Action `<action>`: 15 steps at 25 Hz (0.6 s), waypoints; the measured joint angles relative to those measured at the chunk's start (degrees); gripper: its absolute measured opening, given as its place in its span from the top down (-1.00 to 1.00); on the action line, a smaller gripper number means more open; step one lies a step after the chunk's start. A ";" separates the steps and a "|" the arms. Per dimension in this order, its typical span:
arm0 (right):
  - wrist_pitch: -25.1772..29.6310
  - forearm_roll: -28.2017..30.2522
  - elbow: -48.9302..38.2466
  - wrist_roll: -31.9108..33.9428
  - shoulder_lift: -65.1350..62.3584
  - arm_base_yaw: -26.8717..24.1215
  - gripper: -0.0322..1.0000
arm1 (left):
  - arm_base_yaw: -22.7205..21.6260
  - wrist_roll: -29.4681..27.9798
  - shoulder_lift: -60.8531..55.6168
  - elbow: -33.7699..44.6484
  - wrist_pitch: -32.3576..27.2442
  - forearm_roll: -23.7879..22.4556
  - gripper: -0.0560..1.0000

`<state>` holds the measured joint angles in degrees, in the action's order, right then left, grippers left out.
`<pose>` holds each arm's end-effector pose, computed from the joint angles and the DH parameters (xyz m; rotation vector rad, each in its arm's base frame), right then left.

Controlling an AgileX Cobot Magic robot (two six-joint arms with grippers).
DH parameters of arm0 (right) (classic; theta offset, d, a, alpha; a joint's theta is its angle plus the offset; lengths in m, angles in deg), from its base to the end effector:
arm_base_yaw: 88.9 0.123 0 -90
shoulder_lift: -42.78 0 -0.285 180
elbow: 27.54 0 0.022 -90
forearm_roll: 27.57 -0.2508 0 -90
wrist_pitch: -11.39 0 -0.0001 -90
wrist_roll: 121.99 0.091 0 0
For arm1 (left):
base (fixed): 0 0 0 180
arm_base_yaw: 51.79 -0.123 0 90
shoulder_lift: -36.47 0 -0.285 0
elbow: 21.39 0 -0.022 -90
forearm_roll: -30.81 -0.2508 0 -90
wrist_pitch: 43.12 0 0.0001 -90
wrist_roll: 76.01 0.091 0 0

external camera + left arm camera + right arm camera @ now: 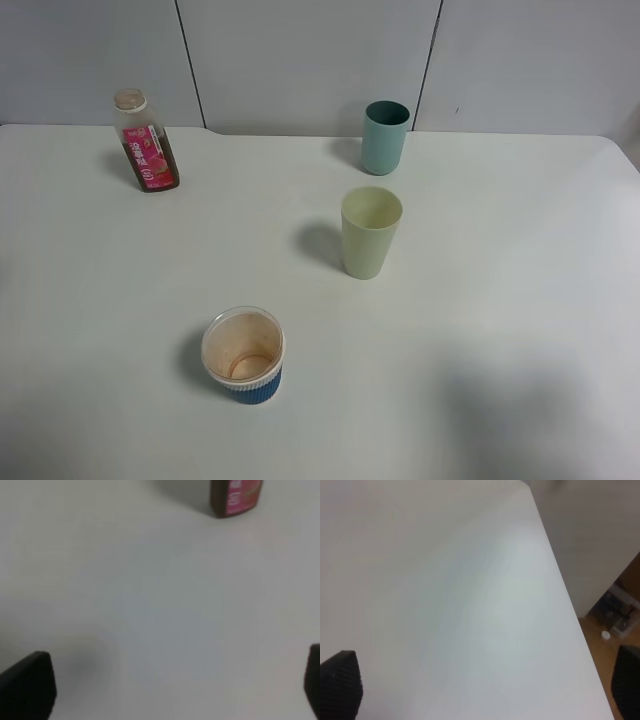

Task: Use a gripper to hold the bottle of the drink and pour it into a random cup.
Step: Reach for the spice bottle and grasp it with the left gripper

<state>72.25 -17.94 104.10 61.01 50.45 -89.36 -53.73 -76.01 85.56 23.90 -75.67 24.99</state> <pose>-0.0064 -0.0133 0.2791 0.0698 2.0318 -0.1731 0.1376 0.0096 0.2867 0.0271 2.2146 0.1266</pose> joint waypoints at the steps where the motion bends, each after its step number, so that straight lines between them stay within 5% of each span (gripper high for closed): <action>1: 0.00 0.00 0.00 0.00 0.00 0.00 -0.99 | 0.00 0.00 1.53 0.00 1.17 -0.69 -0.96; 10: 0.00 0.00 0.00 0.00 0.00 0.00 -0.99 | 2.90 0.00 15.41 0.00 10.09 -6.99 -0.96; 15: 0.00 0.00 0.00 0.00 0.00 0.00 -0.99 | 6.42 -5.80 23.46 0.00 18.99 -12.41 -0.96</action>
<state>72.25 -17.94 104.10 61.01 50.45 -89.36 -47.31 -81.81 109.02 23.90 -56.68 12.58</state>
